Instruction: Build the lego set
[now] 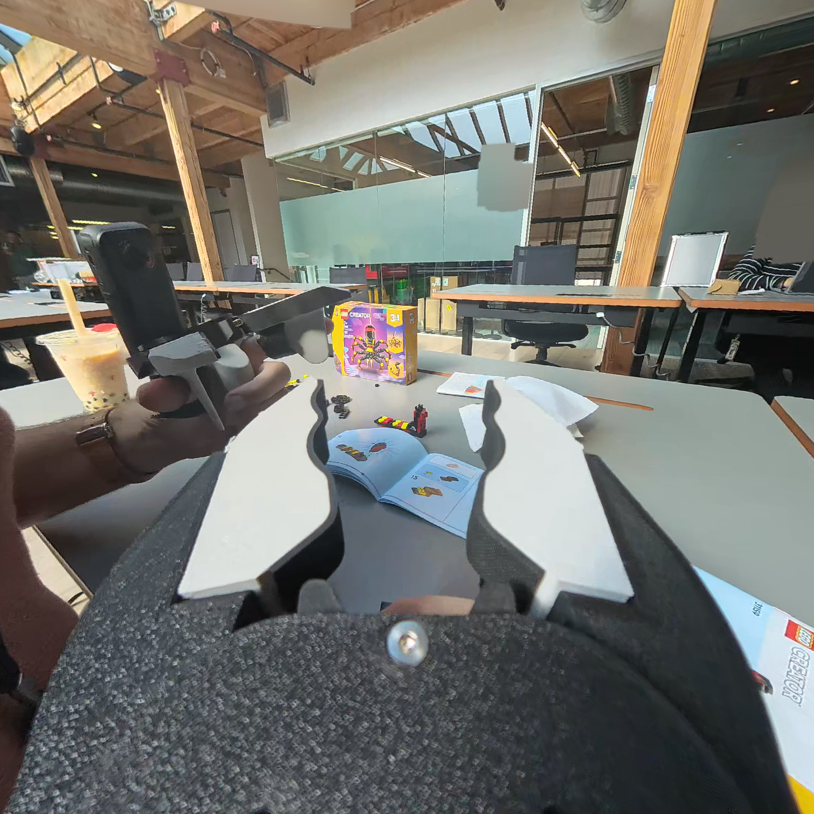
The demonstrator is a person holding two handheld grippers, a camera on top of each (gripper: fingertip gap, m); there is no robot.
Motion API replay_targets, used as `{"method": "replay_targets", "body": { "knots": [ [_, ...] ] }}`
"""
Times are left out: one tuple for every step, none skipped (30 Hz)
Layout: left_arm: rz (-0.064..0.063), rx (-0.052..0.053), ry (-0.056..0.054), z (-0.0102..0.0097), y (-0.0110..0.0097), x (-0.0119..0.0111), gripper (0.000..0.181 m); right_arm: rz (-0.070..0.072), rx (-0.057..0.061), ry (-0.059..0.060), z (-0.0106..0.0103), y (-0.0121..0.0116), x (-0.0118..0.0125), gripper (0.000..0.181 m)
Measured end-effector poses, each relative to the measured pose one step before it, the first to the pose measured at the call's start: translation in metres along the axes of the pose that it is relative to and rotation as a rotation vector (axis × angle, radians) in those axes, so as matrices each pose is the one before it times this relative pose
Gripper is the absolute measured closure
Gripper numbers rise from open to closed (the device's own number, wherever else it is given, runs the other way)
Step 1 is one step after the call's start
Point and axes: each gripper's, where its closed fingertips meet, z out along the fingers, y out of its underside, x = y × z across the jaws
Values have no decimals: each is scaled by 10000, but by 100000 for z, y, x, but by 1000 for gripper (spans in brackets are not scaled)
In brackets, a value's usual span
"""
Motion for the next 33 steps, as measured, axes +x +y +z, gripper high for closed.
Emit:
{"method": "replay_targets", "body": {
  "knots": [
    [-88,-43,230,226,192,412,60,-149,-120,206,-153,280,85,108],
    [-62,23,286,193,112,487,71,-154,-120,199,-199,290,93,104],
    [-24,92,208,132,-19,359,87,-74,-84,83,-225,234,3,103],
    [-33,193,158,111,-158,258,97,63,-68,45,-219,193,20,101],
    [-81,158,41,115,-111,50,101,141,-47,22,-242,141,51,102],
    [-148,36,-19,143,69,-92,101,124,-38,-48,-277,102,-20,106],
    [-178,-83,-18,134,242,-129,102,31,-36,-25,-328,94,15,114],
    [-127,-147,-59,114,354,-175,104,-22,-94,-28,-351,186,-26,125],
    [-36,-95,-89,76,301,-190,104,-6,-114,16,-294,232,18,132],
    [45,-13,-113,41,185,-168,106,2,-115,70,-224,264,83,135],
    [70,18,-84,41,137,-127,108,-8,-150,55,-156,330,67,137],
    [75,-26,-57,60,177,-94,111,0,-196,-25,-107,397,-48,139],
    [79,-57,-71,65,204,-113,112,22,-288,-64,-25,504,-95,139],
    [35,-64,-13,80,242,-46,113,-6,-291,-55,21,503,-68,139],
    [-56,-119,52,127,349,10,112,-79,-141,-36,13,336,-64,139],
    [-101,-144,-21,156,384,-109,111,-48,2,20,2,108,26,139],
    [-101,-82,-21,164,289,-100,108,63,24,-37,51,7,-6,139],
    [-146,-38,105,185,186,66,103,167,15,-92,106,-36,-40,140],
    [-218,-107,208,255,239,205,98,167,11,-100,168,-45,-57,142],
    [-206,-189,211,282,374,225,92,102,16,-90,192,-18,-91,144],
    [-111,-207,188,269,421,254,91,59,-49,-140,264,113,-231,146],
    [15,-142,163,204,374,317,91,42,-119,-125,338,268,-254,147],
    [97,-64,140,150,275,347,93,22,-129,-71,392,352,-239,147],
    [114,-67,68,110,266,287,95,-4,-116,-105,424,363,-326,148],
    [103,-128,-5,90,346,156,99,12,-113,-177,443,321,-401,148],
    [88,-122,7,60,323,144,100,18,-85,-179,450,177,-368,148],
    [65,-66,11,4,213,74,102,-95,-23,-152,382,-93,-226,148],
    [40,2,-17,-71,33,-89,104,-267,7,-81,250,-383,49,148],
    [36,70,-55,-179,-197,-304,106,-373,54,80,130,-649,480,148],
    [-6,145,-163,-277,-443,-619,110,-346,96,157,51,-767,813,148],
    [-115,217,-275,-373,-619,-938,113,-219,128,133,14,-744,941,148],
    [-217,231,-349,-411,-640,-1166,118,-83,142,103,14,-589,989,148],
    [-267,191,-416,-394,-541,-1304,123,10,163,102,29,-375,989,148]
  ]
}}
